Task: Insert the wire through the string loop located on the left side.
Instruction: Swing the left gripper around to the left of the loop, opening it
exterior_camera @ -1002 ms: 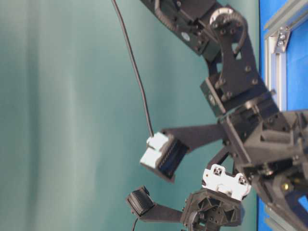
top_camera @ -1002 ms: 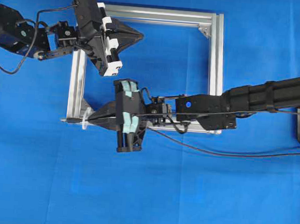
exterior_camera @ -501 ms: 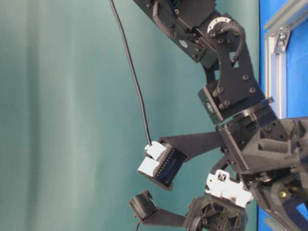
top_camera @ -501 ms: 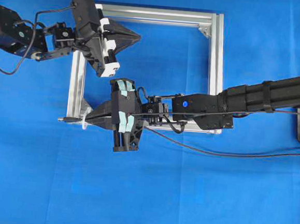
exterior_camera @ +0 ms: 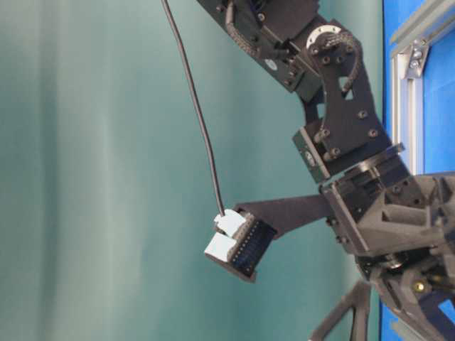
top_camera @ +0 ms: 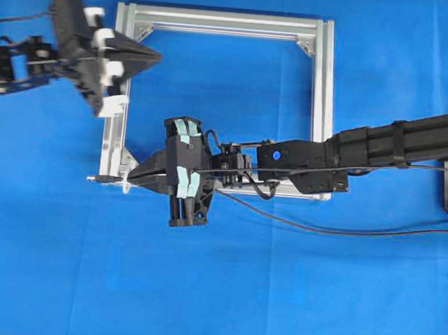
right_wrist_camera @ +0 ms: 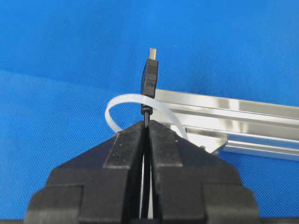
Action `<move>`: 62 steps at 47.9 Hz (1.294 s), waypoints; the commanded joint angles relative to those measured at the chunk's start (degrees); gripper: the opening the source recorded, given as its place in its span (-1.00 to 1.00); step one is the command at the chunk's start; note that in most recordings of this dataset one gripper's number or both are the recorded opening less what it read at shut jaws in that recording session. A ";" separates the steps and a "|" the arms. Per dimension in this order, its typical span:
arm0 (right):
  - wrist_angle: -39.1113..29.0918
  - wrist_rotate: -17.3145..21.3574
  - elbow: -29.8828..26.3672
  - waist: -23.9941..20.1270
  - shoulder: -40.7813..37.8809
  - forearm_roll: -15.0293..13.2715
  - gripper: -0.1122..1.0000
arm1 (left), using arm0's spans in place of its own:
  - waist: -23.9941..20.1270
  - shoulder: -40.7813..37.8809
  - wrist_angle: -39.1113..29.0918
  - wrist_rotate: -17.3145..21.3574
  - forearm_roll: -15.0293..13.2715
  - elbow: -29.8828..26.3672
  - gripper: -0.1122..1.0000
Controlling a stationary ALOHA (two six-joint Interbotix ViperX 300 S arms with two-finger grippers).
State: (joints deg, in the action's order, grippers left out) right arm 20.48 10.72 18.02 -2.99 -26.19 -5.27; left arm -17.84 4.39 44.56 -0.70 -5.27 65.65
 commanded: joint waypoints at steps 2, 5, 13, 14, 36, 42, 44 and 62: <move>0.18 0.09 -1.14 0.09 1.23 0.09 -0.79 | -0.70 3.96 0.70 0.00 0.09 3.34 -0.80; 0.18 0.09 -1.23 0.09 1.23 0.09 -0.79 | -1.05 5.89 0.62 0.00 0.09 5.71 -0.80; 0.18 0.09 -1.14 0.09 1.23 0.09 -0.79 | -2.29 10.37 0.62 0.00 0.18 10.20 -0.80; 0.18 0.09 -1.14 0.00 1.23 0.09 -0.79 | -2.46 10.90 0.70 0.00 0.09 10.63 -0.80; 0.18 0.09 -1.14 0.09 1.23 0.09 -0.79 | 2.55 14.41 -0.53 -0.18 0.62 12.30 -0.80; 0.18 0.09 -1.05 0.09 1.23 0.09 -0.79 | 9.05 15.64 -0.44 -0.35 0.62 12.74 -0.80; 0.18 0.09 -1.05 0.09 1.23 0.09 -0.79 | 11.51 16.35 -0.53 -0.70 0.62 12.92 -0.80; 0.18 0.09 -1.14 0.09 1.23 0.09 -0.79 | 26.10 23.20 -2.64 -3.60 0.53 14.15 -0.80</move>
State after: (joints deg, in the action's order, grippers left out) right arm 20.48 10.72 18.02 -2.99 -26.19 -5.27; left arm 7.03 26.54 42.19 -4.31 -4.83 80.07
